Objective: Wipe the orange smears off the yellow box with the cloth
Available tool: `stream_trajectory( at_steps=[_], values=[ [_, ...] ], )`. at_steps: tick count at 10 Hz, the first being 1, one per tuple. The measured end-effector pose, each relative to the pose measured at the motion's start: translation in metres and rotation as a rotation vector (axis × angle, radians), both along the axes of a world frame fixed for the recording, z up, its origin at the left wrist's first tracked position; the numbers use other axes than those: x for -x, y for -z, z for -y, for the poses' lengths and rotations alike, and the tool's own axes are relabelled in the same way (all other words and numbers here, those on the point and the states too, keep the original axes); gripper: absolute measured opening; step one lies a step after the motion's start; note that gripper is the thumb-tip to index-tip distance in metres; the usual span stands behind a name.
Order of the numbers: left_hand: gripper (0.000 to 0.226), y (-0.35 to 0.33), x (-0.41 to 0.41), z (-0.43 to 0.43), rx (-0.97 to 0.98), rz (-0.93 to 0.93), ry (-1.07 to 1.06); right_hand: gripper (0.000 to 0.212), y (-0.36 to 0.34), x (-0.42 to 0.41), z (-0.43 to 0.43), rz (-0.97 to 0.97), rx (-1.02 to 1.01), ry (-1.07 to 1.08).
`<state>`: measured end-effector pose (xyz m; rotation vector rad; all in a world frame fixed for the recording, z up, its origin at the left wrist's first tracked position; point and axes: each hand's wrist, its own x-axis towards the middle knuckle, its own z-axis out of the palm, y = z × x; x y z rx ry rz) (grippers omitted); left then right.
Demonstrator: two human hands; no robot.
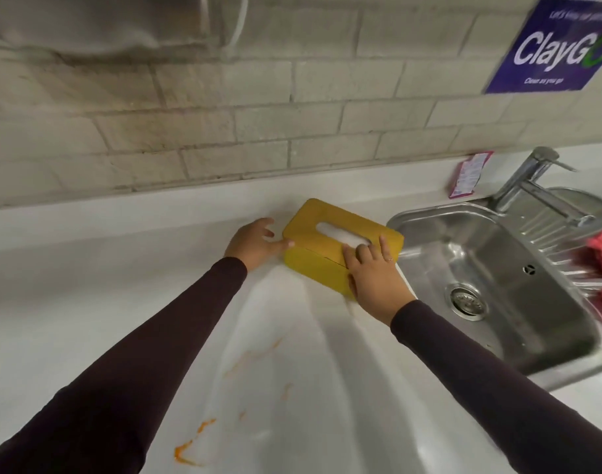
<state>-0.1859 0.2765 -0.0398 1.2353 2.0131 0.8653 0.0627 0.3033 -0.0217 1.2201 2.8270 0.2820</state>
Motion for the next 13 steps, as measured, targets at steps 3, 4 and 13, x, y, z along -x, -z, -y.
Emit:
stream_trajectory(
  at_steps=[3, 4, 13],
  values=[
    [0.024, -0.018, -0.042, -0.007, -0.048, -0.216, 0.021, 0.056, 0.014, -0.007, 0.021, -0.283, 0.129, 0.206],
    [0.021, -0.025, -0.047, -0.004, -0.071, -0.215, 0.022, 0.055, 0.019, 0.004, 0.021, -0.323, 0.11, 0.332],
    [0.021, -0.077, -0.035, 0.058, -0.084, -0.254, -0.109, 0.031, -0.05, 0.04, -0.024, -0.243, 0.205, 0.208]
  ],
)
